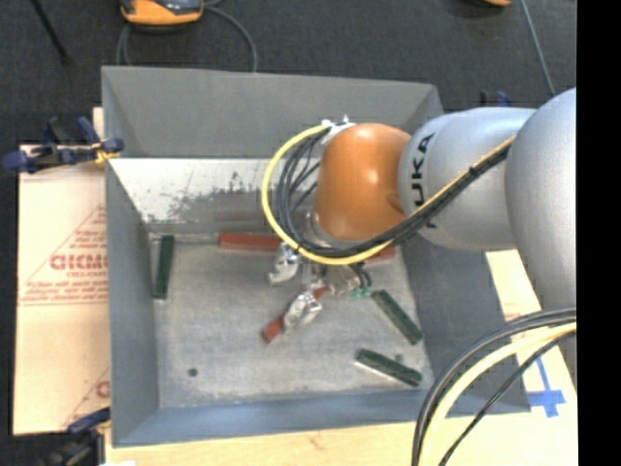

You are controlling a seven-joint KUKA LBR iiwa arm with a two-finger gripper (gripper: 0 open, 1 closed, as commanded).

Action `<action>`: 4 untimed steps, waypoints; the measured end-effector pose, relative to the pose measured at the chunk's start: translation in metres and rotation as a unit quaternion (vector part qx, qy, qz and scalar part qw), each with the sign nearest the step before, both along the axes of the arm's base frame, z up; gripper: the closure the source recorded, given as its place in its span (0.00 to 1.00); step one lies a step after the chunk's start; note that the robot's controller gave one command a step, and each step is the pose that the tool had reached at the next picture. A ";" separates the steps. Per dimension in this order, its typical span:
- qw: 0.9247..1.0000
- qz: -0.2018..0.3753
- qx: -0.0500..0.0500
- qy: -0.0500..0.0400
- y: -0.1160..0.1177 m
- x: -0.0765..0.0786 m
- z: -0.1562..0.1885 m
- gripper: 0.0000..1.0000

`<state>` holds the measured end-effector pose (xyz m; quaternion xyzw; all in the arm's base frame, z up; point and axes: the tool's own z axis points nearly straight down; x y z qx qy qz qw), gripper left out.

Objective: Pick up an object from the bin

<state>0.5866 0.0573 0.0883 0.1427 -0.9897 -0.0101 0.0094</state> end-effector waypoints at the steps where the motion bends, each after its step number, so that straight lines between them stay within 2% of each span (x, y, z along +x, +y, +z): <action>1: 1.000 0.000 0.000 0.000 0.000 0.000 0.000 1.00; 2: 1.000 0.002 -0.003 -0.006 0.002 -0.005 0.002 1.00; 3: 1.000 0.006 -0.008 -0.011 0.021 0.001 0.036 1.00; 4: 0.998 0.057 -0.007 -0.021 0.044 -0.016 0.053 1.00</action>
Offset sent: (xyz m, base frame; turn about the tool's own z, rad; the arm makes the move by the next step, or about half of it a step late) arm -0.0383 0.0531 0.0193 -0.3834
